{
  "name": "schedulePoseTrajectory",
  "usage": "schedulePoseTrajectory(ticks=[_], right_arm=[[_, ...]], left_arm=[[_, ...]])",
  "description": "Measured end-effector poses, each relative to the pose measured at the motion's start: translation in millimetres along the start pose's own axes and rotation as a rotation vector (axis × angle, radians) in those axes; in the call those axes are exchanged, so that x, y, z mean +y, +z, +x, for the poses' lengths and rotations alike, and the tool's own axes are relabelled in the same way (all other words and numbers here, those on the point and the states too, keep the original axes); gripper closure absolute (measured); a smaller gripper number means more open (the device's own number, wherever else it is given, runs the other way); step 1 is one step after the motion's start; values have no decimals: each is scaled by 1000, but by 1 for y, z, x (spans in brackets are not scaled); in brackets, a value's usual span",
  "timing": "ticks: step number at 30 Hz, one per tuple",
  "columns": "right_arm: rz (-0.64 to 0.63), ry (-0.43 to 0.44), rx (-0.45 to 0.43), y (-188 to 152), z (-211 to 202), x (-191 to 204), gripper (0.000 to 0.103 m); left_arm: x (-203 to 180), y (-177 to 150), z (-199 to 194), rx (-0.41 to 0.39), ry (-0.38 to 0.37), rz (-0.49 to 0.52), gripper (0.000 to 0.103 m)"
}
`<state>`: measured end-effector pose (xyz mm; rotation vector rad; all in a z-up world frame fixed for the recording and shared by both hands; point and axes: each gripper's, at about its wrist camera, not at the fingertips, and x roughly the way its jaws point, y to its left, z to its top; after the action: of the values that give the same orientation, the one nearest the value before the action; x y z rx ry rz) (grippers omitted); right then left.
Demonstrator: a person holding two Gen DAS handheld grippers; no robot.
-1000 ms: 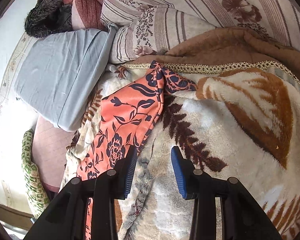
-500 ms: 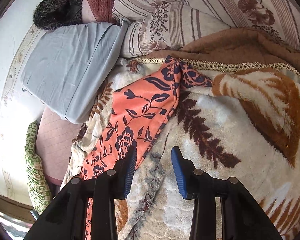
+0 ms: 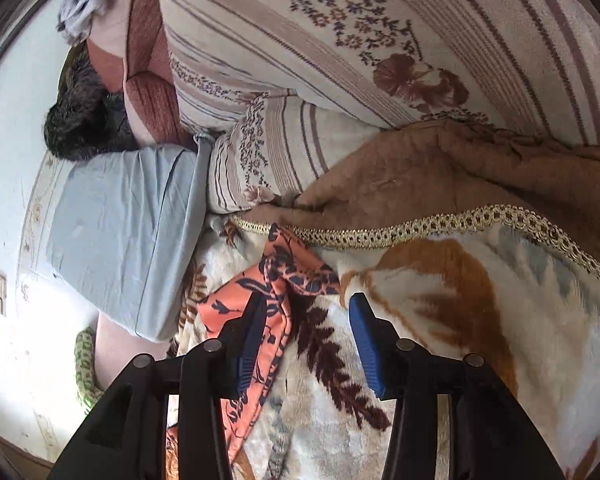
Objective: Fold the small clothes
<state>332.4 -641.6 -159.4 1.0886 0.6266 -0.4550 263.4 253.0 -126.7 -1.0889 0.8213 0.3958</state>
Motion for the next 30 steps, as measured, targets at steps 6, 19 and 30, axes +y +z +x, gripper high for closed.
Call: schedulePoseTrajectory(ticks=[6, 19, 30], right_arm=[[33, 148, 109, 0, 48, 6, 52], [-202, 113, 29, -3, 75, 67, 93], [-772, 414, 285, -209, 50, 268, 93]], left_arm=[[-110, -99, 69, 201, 5, 380, 60], [-167, -208, 142, 292, 154, 719, 60], [-121, -159, 84, 294, 48, 529, 60]])
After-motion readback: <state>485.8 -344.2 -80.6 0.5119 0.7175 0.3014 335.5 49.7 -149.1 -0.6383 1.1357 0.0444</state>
